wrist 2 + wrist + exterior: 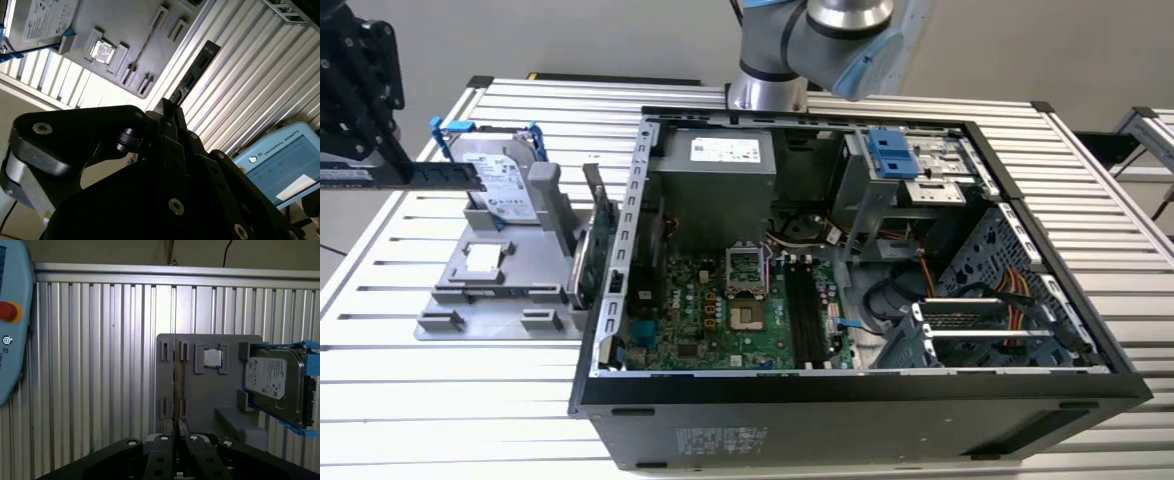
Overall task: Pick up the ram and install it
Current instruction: 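Pick up the ram and move it above insertion slot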
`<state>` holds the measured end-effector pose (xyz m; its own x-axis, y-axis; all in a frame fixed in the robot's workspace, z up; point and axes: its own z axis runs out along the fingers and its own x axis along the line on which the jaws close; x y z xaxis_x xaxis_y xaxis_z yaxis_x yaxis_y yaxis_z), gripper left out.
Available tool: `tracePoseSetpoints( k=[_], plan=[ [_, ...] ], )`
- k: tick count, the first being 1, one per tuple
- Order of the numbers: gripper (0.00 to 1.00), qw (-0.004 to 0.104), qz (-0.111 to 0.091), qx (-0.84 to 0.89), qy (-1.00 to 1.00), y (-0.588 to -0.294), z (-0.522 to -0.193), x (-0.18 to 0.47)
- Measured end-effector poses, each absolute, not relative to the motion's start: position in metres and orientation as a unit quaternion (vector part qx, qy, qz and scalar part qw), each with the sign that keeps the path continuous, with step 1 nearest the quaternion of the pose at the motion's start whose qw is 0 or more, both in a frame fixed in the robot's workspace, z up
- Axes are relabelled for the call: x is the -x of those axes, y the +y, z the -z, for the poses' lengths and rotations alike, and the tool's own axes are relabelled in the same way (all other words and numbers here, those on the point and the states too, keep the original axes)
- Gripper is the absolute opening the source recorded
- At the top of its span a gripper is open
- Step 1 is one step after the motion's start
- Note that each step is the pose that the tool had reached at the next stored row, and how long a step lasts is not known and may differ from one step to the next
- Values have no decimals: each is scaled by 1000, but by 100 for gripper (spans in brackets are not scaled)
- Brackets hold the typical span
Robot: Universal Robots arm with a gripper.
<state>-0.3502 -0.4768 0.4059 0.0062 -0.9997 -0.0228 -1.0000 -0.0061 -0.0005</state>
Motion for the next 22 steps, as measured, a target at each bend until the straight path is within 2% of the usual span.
tracePoseSetpoints(
  k=[22],
  plan=[
    [0, 8, -8, 713, 702, -477, -406, 314]
  ],
)
